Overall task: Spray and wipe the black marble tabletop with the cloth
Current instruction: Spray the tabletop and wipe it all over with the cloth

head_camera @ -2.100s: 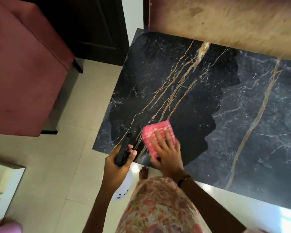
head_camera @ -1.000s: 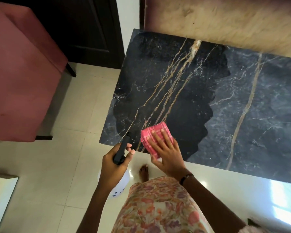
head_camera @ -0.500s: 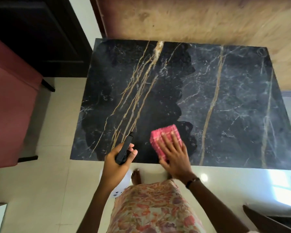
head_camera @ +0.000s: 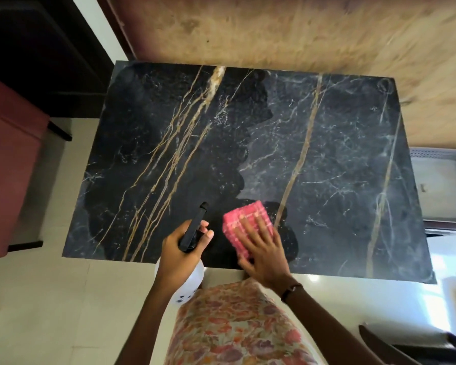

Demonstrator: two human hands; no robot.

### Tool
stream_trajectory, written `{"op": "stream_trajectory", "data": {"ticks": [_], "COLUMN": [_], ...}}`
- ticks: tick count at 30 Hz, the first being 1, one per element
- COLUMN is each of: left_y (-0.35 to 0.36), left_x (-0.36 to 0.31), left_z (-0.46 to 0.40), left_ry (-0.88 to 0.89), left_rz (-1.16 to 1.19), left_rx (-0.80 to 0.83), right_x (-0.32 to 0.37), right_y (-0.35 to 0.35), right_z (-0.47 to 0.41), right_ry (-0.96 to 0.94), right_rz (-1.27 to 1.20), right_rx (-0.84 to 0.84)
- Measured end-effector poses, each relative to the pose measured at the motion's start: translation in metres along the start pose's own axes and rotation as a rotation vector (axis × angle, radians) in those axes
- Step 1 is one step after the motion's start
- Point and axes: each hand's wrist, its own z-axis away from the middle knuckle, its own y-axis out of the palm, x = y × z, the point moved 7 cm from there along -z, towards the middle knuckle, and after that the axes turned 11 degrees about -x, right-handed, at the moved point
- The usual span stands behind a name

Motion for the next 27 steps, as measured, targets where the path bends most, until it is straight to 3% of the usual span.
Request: {"op": "stream_trajectory", "data": {"ticks": [3,5,9,13,17,20,24,27], "left_y": [0.016,0.025,0.044,0.056,0.063,0.066,0.072,0.077], "left_x": [-0.006,-0.008,-0.014,-0.022,-0.028,-0.033,-0.036,-0.039], "left_z": [-0.002,-0.004,-0.006,-0.007,-0.009,-0.011,-0.017,-0.023], "left_ry": [0.010,-0.002,-0.009,0.015,0.040,0.051,0.052,0.048], "left_rz": [0.001,0.013,0.024,0.019,-0.028,-0.051,-0.065,-0.076], "left_rx": [-0.004,-0.006,-0.021,-0.064,-0.108,-0.122,-0.122,-0.117], "right_x": [-0.024,-0.062,-0.136,-0.113,-0.048,-0.074,-0.164,-0.166], "right_y": [0.002,-0.007,-0.033,-0.036,-0.012,-0.014,-0.036,-0.048], "right_z": [0.060,0.087,0.062,-0.018,-0.010,0.036,0.013,-0.050], "right_ry": [-0.154,-0.160,0.032,0.158,-0.136,-0.312,-0.060,0.129], "right_rz": [0.042,0.083,0.100,0.046,-0.021,0.021,0.079,0.042], "right_rx": [0.027,0.027,0.036,-0.005,0.038,0.011,-0.041,-0.057]}}
